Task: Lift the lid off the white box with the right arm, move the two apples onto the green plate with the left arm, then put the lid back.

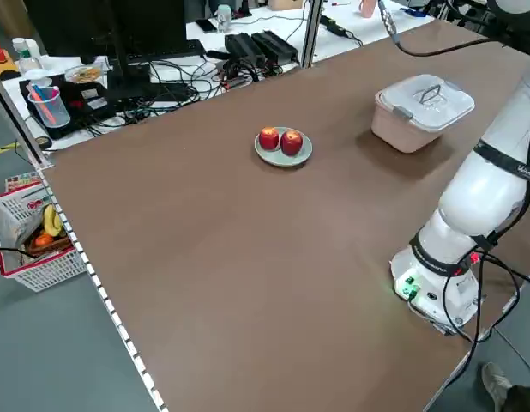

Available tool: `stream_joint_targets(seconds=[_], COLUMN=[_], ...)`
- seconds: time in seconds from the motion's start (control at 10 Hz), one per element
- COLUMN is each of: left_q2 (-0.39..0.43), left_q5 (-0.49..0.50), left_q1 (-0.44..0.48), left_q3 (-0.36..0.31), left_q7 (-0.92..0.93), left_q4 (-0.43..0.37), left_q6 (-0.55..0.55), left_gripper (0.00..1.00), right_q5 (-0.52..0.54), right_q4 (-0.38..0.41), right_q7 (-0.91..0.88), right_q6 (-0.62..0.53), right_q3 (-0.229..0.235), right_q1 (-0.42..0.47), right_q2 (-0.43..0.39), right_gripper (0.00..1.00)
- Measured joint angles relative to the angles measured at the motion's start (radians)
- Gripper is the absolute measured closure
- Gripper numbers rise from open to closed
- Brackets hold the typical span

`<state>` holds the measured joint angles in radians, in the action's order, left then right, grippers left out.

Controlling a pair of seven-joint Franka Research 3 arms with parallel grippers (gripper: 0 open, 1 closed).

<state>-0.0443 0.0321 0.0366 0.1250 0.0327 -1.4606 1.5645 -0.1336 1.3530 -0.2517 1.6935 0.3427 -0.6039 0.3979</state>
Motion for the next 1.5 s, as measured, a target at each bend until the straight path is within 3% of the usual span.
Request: stream_joint_targets(seconds=[0.3, 0.4, 0.6, 0.7, 0.8, 1.1, 1.5], left_q2=[-0.007, -0.012, -0.015, -0.015, -0.016, -0.026, -0.039], left_q5=[-0.004, -0.004, -0.004, -0.004, -0.004, -0.004, -0.004], left_q1=[0.054, 0.063, 0.066, 0.066, 0.066, 0.062, 0.055], left_q3=[-0.001, -0.001, -0.001, 0.000, 0.000, 0.002, 0.009], left_q7=[-0.052, -0.053, -0.053, -0.053, -0.053, -0.051, -0.051], left_q4=[-0.001, -0.001, -0.002, -0.002, -0.002, -0.004, -0.004], left_q6=[0.016, 0.017, 0.019, 0.019, 0.019, 0.019, 0.020], left_gripper=[0.00, 0.00, 0.00, 0.00, 0.00, 0.00, 0.00], right_q5=[0.000, 0.000, 0.039, 0.077, 0.101, 0.166, 0.172], right_q4=[0.001, 0.009, 0.021, 0.033, 0.071, 0.299, 0.370], right_q7=[0.006, 0.004, 0.002, 0.001, -0.015, -0.167, -0.163], right_q6=[-0.068, -0.078, -0.143, -0.162, -0.150, 0.081, 0.148], right_q3=[0.009, -0.027, -0.158, -0.192, -0.204, -0.210, -0.216], right_q1=[0.168, 0.248, 0.439, 0.497, 0.536, 0.597, 0.602], right_q2=[-0.072, -0.102, -0.173, -0.217, -0.269, -0.382, -0.389], right_gripper=[0.00, 0.00, 0.00, 0.00, 0.00, 0.00, 0.00])
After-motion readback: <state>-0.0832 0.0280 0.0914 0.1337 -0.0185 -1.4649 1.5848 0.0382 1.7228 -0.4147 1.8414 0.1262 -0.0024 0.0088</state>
